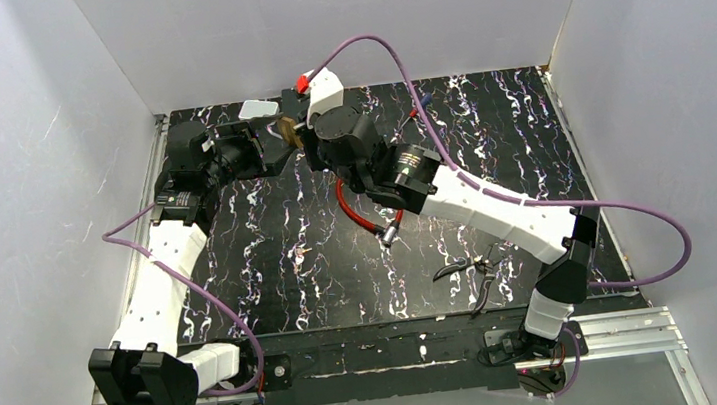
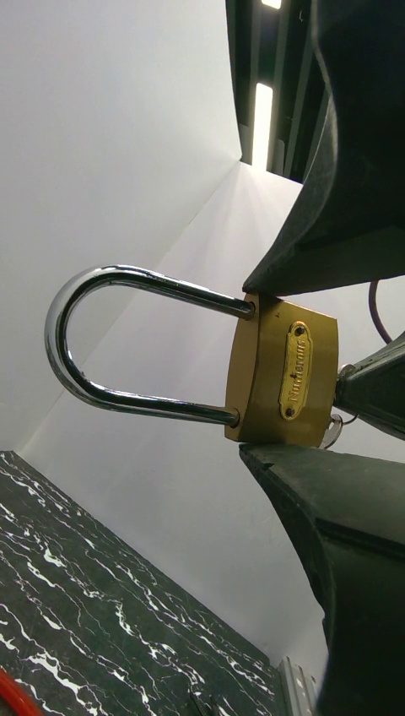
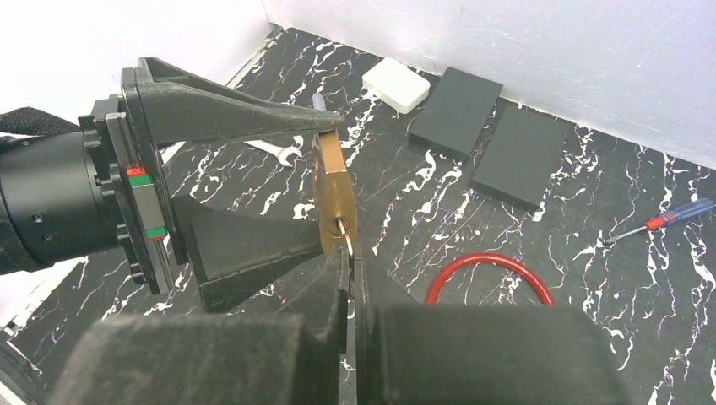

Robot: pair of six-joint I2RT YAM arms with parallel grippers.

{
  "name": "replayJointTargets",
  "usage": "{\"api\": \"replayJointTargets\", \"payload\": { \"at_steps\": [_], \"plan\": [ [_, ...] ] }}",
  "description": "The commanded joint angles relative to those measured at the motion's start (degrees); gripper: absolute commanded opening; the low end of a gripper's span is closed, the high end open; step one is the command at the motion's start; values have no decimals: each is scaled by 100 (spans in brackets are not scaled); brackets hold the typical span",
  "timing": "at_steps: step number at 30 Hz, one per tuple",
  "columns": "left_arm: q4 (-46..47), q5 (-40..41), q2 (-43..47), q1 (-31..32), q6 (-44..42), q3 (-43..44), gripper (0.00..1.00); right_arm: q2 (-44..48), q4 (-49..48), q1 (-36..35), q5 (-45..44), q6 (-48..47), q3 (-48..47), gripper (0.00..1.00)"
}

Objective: Unlock with the key

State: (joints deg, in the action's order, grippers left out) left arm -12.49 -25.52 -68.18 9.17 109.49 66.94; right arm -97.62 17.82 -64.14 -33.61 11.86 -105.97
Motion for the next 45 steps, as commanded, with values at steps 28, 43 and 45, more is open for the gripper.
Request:
{"api": "replayJointTargets", "payload": {
  "at_steps": [28,43,45],
  "plan": [
    [467,-397,99,50,6,432,0,-360,118,156,288,-61,-361,1],
    [476,-393,69,49,2,443,0,-329,-171,218,438,135,-185,1],
    [480,-407,47,49,2,478,0,-448,-207,262,520,131,-298,1]
  ]
}}
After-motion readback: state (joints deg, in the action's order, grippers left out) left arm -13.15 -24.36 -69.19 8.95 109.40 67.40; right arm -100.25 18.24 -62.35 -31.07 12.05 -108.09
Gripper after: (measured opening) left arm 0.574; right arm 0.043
